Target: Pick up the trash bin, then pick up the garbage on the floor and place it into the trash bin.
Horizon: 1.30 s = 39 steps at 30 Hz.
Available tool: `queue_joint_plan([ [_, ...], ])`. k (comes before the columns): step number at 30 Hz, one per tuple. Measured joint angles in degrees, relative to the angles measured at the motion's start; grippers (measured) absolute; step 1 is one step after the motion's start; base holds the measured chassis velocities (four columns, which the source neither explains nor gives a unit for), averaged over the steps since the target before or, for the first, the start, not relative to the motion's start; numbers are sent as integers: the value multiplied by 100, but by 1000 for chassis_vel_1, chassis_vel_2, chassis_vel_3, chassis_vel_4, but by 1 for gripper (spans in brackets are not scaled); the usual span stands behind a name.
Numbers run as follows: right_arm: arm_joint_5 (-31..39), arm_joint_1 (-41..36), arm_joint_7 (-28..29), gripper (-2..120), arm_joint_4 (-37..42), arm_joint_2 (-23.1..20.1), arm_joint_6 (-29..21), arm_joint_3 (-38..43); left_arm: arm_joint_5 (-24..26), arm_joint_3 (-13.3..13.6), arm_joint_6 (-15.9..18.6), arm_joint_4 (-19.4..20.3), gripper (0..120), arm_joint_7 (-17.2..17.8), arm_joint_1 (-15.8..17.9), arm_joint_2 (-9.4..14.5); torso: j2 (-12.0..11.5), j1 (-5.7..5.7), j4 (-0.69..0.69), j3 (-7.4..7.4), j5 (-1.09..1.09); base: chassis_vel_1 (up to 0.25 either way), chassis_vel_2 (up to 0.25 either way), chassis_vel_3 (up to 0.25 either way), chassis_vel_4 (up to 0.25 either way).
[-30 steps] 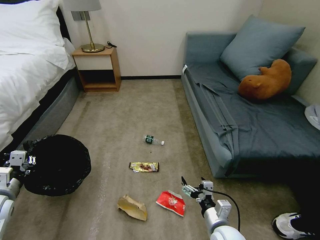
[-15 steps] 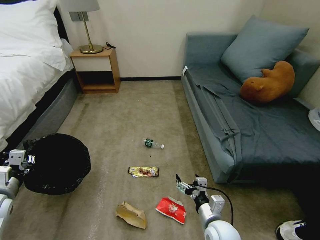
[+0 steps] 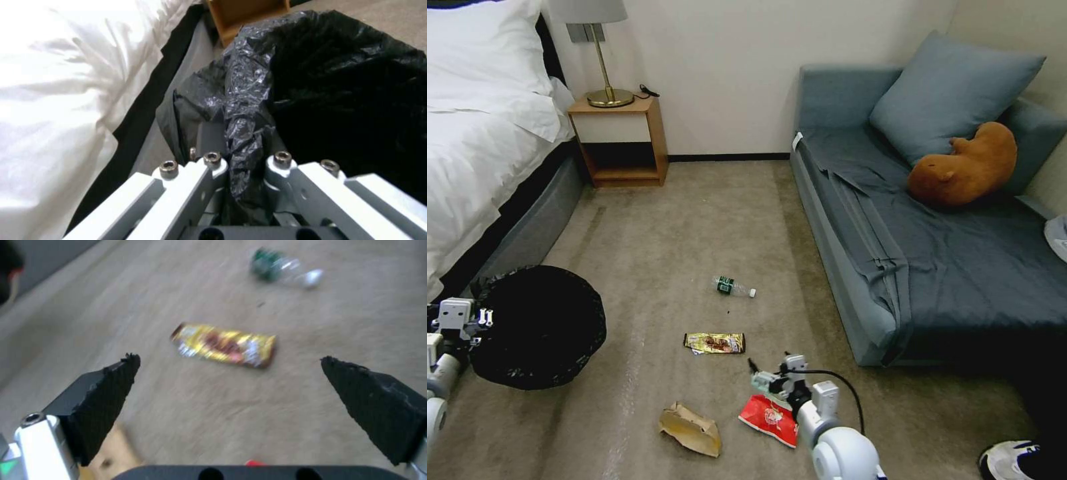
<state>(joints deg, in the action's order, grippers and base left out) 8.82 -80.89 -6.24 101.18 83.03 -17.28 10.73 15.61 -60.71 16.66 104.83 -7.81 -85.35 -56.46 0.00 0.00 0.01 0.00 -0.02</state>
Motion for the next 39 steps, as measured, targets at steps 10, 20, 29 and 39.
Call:
queue_joint_plan([
  [10,-297,634,-613,100,-472,-304,-394,-1125,-117,-8,-26,-44,4,-218,32,60,0,0,0,0,4,0,0,0,0],
  [20,-201,1443,-950,100,-887,-596,-512,-1746,-192,40,-10,-28,4,-249,65,78,0,0,-1,0,6,0,0,0,0],
  [29,-154,2212,-1342,100,-1327,-1177,-607,-2525,-208,-5,-9,-8,4,-339,73,114,0,0,-1,0,2,0,0,0,0],
  [39,-160,2983,-1451,100,-1820,-1479,-562,-3499,-194,13,45,59,4,-347,140,197,0,0,-1,0,2,0,0,0,0],
])
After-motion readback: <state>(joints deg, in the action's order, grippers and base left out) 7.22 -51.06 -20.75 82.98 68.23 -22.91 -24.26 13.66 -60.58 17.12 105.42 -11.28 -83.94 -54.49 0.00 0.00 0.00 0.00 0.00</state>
